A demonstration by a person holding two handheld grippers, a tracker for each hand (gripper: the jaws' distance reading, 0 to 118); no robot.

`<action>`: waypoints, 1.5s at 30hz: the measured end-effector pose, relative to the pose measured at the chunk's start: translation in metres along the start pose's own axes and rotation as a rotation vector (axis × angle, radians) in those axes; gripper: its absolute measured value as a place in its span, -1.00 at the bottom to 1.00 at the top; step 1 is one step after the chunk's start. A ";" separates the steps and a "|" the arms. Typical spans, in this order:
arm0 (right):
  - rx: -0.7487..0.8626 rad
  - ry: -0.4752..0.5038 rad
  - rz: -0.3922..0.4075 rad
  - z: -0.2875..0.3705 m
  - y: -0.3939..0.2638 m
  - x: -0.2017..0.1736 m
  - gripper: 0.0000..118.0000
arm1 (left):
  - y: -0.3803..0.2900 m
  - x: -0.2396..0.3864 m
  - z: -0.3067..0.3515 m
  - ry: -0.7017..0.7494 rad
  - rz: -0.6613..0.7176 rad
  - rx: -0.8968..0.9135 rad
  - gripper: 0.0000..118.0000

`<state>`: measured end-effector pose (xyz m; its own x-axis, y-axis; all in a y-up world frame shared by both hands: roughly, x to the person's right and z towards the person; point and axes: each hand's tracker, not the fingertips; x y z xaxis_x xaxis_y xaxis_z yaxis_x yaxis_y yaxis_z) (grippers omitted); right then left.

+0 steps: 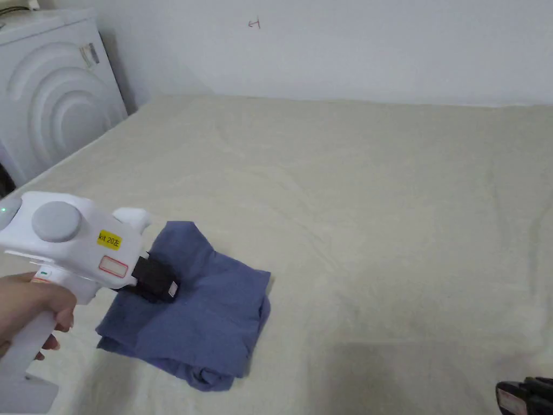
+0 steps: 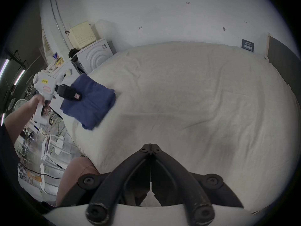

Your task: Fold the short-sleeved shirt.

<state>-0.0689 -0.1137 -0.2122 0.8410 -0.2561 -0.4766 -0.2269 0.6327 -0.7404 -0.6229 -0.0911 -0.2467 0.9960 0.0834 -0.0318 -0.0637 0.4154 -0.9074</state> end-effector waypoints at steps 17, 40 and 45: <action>-0.014 -0.004 0.012 0.003 0.010 -0.014 -1.00 | 0.002 -0.107 0.014 0.325 0.056 0.013 1.00; 0.378 -0.172 -0.069 0.140 -0.021 0.040 -1.00 | -0.083 0.271 0.101 -0.252 -0.087 0.914 -0.99; 0.658 -0.186 -0.040 0.184 -0.022 0.027 -1.00 | -0.094 0.315 0.139 -0.214 -0.095 1.106 -0.99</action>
<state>0.0488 0.0002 -0.1216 0.9261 -0.1966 -0.3220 0.1029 0.9528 -0.2855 -0.3117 0.0222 -0.1129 0.9753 0.1184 0.1863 -0.1148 0.9929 -0.0300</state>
